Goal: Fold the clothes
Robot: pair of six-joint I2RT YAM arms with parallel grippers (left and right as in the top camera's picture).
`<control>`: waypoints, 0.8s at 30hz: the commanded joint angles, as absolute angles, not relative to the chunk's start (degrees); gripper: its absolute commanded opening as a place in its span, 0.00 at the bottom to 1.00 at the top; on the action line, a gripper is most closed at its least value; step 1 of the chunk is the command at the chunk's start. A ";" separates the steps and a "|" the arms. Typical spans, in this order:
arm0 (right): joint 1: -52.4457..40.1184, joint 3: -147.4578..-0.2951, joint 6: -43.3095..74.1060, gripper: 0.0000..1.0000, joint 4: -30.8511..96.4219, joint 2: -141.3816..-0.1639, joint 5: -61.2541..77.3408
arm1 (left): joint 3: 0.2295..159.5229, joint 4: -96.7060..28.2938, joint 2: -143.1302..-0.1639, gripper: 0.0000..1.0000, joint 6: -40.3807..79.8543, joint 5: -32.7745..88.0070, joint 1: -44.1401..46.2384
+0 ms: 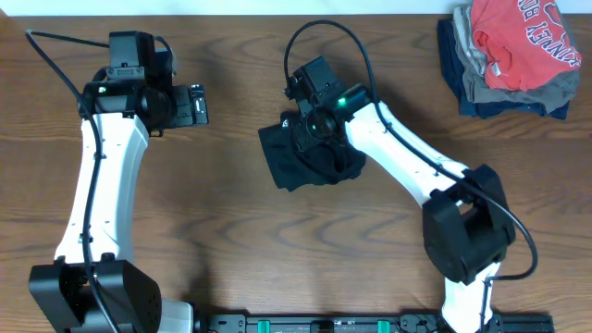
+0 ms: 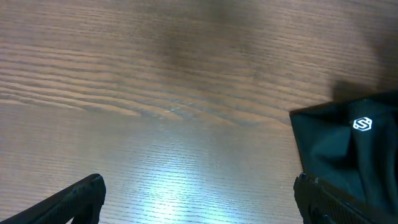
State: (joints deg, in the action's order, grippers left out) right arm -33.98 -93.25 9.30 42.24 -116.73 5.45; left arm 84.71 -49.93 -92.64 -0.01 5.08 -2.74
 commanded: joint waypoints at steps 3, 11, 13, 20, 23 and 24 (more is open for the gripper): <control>-34.35 -93.71 11.55 0.34 41.45 -116.57 1.30 | 85.82 -50.06 -93.25 0.98 -0.38 3.09 -3.49; -34.44 -96.40 11.46 0.33 42.22 -115.24 1.34 | 85.82 -50.09 -93.25 0.98 -0.34 3.18 -5.87; -34.59 -96.51 10.70 0.40 42.15 -115.24 1.52 | 85.82 -50.09 -93.25 0.98 -0.34 3.18 -6.17; -34.54 -96.51 10.68 0.38 41.91 -115.24 1.19 | 85.82 -50.06 -93.25 0.98 -0.36 3.18 -6.22; -34.54 -96.51 10.68 0.25 41.23 -115.24 0.99 | 85.82 -50.06 -93.25 0.98 -0.36 3.16 -6.22; -34.54 -96.51 10.68 0.22 40.91 -115.24 0.84 | 85.82 -50.06 -93.25 0.98 -0.36 3.16 -6.20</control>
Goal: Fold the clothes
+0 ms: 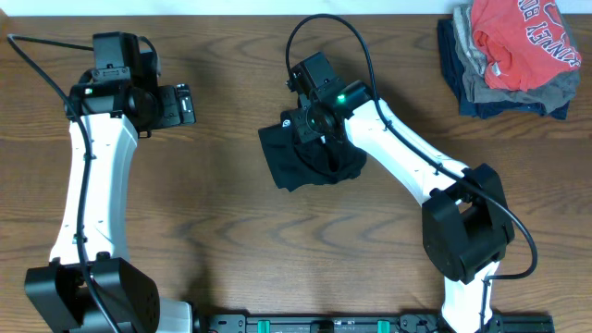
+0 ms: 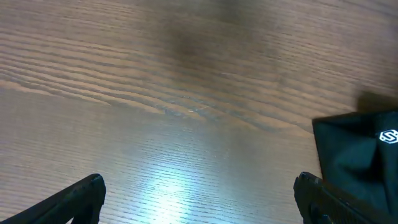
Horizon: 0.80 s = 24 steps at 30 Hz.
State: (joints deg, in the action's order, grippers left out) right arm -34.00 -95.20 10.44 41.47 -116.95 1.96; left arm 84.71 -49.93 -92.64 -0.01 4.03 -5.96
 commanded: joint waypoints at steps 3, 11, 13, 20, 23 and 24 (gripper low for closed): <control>-34.52 -96.55 10.68 0.17 40.49 -115.24 0.82 | 85.82 -50.04 -93.25 0.98 -0.36 3.16 -6.22; -34.46 -96.95 10.63 0.35 40.56 -114.69 0.40 | 85.82 -50.02 -93.25 0.98 -0.36 3.16 -6.22; -34.46 -97.17 10.63 0.36 40.97 -114.52 -0.25 | 85.82 -49.98 -93.25 0.98 -0.36 3.16 -6.22; -34.06 -97.30 10.63 0.26 41.58 -114.52 -0.43 | 85.82 -49.84 -93.25 0.98 -0.36 3.16 -6.22; -34.02 -97.32 10.63 0.26 41.82 -114.41 -1.39 | 85.82 -49.80 -93.25 0.98 -0.36 3.16 -6.22; -34.02 -97.36 10.63 0.25 42.02 -114.32 -1.54 | 85.82 -49.78 -93.25 0.98 -0.36 3.16 -6.22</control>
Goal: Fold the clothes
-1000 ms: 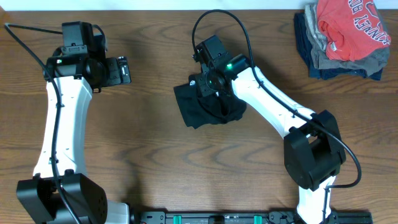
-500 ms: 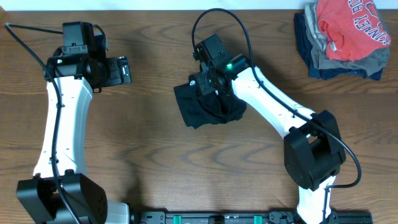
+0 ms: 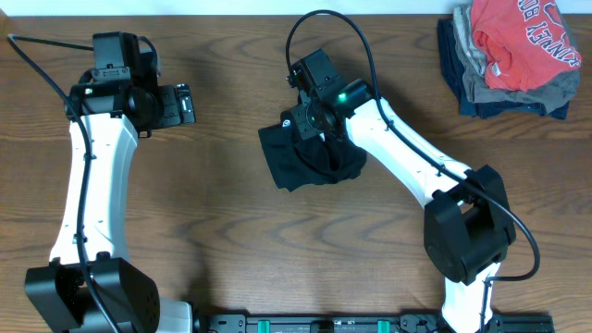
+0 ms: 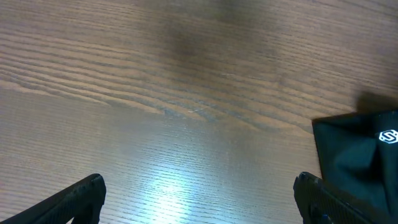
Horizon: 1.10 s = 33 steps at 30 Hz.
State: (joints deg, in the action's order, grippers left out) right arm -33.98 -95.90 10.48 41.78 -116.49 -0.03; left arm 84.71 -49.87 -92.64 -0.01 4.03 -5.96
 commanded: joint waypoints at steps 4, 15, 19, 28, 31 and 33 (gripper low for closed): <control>-33.69 -97.56 10.63 0.26 42.87 -113.69 -1.74 | 85.82 -49.67 -93.25 0.98 -0.36 3.16 -6.20; -32.86 -97.56 10.66 0.30 45.71 -111.22 -1.72 | 85.82 -49.56 -93.25 0.98 -0.36 3.16 -6.20; -32.86 -97.54 10.68 0.13 46.11 -111.24 -1.72 | 85.82 -49.43 -93.25 0.98 -0.36 3.16 -6.20; -33.36 -97.54 10.72 0.01 46.09 -111.24 -1.67 | 85.82 -49.32 -93.25 0.98 -0.36 3.16 -6.20; -33.87 -97.58 10.70 0.01 45.28 -111.22 -0.60 | 85.82 -49.19 -93.25 0.98 -0.36 3.16 -6.22; -34.83 -98.43 10.68 0.01 44.69 -111.20 0.03 | 85.82 -48.97 -93.25 0.98 -0.36 3.16 -6.22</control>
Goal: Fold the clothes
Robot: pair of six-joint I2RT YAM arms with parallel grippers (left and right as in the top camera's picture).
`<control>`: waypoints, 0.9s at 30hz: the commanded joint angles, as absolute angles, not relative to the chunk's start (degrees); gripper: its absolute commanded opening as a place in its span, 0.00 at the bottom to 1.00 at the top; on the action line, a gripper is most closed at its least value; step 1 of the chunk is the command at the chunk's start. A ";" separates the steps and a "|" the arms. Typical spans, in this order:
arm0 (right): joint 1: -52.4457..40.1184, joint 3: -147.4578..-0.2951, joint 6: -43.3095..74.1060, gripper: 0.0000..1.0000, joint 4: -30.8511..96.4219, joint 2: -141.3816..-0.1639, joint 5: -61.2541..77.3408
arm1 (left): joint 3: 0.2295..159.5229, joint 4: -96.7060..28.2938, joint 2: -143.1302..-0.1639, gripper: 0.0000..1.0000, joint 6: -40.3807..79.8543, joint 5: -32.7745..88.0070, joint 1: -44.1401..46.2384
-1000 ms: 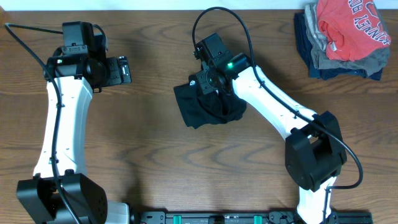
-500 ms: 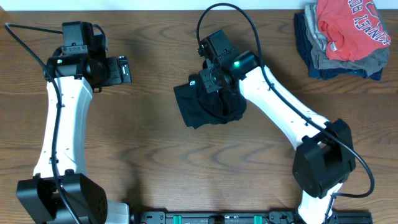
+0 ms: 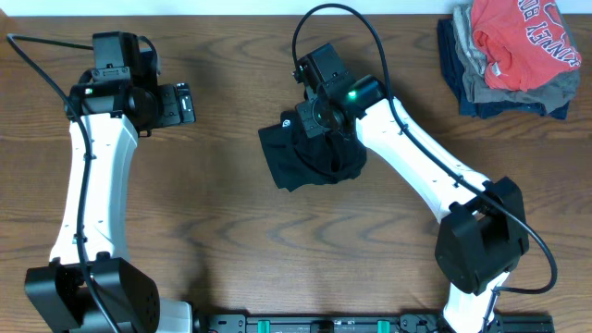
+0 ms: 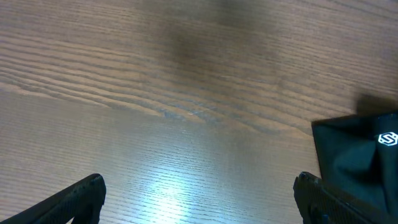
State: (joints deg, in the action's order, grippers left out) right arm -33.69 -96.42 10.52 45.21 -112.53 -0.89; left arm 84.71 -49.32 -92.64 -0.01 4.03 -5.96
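A black garment (image 3: 310, 159) lies bunched in a rough folded square at the table's middle, with a small white logo at its upper left. My right gripper (image 3: 313, 122) sits over the garment's far edge; its wrist hides the fingers, so their state does not show. My left gripper (image 3: 190, 104) is open over bare wood, well to the left of the garment. In the left wrist view its fingertips (image 4: 84, 190) stand wide apart with nothing between them, and the garment's corner (image 4: 357, 155) shows at the right edge.
A pile of folded clothes (image 3: 513, 55), with a red shirt on top of grey and navy ones, sits at the far right corner. The wooden table (image 3: 231, 231) surrounds the garment on all sides.
My right arm's wrist has shifted slightly right and away over the garment's far edge. The left arm and the garment look unchanged.
My left gripper was open a little nearer the garment, then stood further left and has stayed there. My right gripper has remained at the black garment's far edge throughout, shifting only slightly. The garment's shape has hardly changed.
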 commanded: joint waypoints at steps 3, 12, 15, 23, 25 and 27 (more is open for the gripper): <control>-36.99 -100.88 10.68 0.01 44.36 -111.20 0.27 | 85.82 -48.73 -93.25 0.98 -0.34 3.16 -6.20; -44.93 -104.29 13.80 0.01 43.79 -112.14 0.27 | 85.82 -48.77 -93.25 0.98 -0.36 3.16 -6.22; -46.09 -104.25 14.79 0.01 43.92 -114.41 1.69 | 85.82 -48.77 -93.25 0.98 -0.36 3.16 -6.22; -48.05 -104.25 15.44 0.01 43.38 -119.22 5.78 | 85.82 -48.73 -93.25 0.98 -0.36 3.14 -6.22; -48.49 -104.25 15.44 0.01 43.05 -120.14 6.94 | 85.82 -48.60 -93.25 0.98 -0.36 3.14 -6.22; -49.06 -104.25 15.46 0.01 42.50 -121.23 7.84 | 85.82 -48.53 -93.25 0.98 -0.36 3.14 -6.22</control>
